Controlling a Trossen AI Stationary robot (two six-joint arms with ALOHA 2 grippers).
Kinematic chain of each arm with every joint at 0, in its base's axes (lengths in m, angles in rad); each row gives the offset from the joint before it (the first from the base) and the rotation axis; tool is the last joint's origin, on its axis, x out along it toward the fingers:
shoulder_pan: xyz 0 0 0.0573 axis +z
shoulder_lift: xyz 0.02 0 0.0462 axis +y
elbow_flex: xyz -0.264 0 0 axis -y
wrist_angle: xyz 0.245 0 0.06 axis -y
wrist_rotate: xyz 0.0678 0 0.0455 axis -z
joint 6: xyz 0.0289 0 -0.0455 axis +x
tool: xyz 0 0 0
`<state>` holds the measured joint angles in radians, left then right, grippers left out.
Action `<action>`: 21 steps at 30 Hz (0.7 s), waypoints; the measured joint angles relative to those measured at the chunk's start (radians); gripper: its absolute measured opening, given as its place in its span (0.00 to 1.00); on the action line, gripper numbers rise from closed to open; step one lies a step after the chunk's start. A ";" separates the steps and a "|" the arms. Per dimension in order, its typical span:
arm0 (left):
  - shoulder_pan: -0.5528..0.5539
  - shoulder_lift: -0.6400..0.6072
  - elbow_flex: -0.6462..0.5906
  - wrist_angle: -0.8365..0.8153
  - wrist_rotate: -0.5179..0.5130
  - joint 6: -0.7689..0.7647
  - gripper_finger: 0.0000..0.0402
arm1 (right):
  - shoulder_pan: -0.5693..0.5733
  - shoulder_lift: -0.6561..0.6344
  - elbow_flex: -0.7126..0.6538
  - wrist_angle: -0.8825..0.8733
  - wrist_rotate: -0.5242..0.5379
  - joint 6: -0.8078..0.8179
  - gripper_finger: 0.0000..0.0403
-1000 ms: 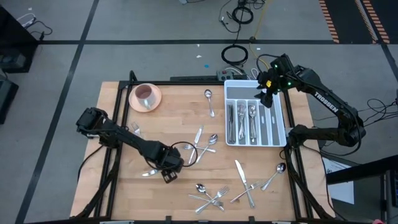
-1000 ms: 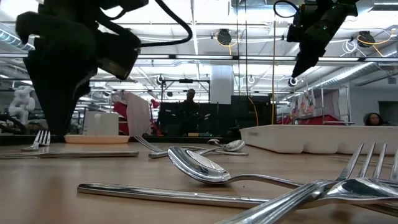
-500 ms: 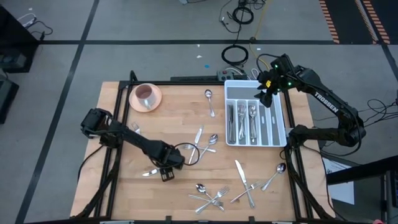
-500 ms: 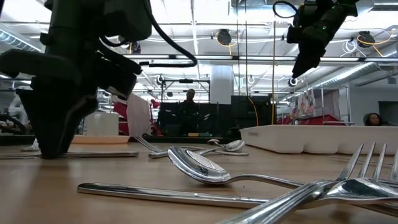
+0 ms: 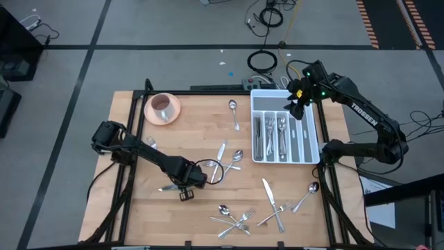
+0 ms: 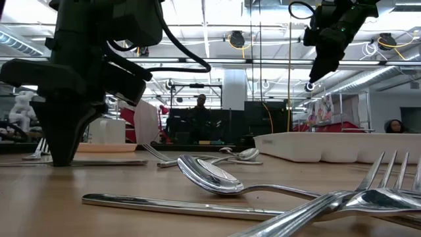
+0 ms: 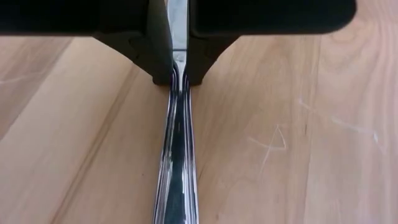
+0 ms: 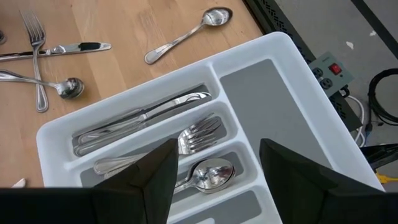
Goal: Sort silverware
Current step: Put the silver knife into the white cutlery tray
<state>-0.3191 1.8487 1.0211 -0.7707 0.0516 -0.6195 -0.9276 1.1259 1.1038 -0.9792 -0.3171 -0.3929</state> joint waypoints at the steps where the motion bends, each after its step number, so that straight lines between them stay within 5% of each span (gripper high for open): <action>1: 0.001 -0.011 0.003 -0.005 -0.001 -0.003 0.06 | 0.000 0.000 0.000 0.001 0.001 -0.005 0.54; 17: 0.013 -0.114 0.125 -0.057 -0.084 -0.153 0.00 | 0.000 0.002 0.000 0.030 -0.001 -0.048 0.54; 21: 0.011 -0.129 0.129 -0.105 -0.091 -0.210 0.01 | 0.087 0.037 0.000 0.092 -0.046 -0.082 0.57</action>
<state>-0.3080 1.7197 1.1503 -0.8752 -0.0390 -0.8293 -0.8403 1.1633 1.1038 -0.8868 -0.3626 -0.4752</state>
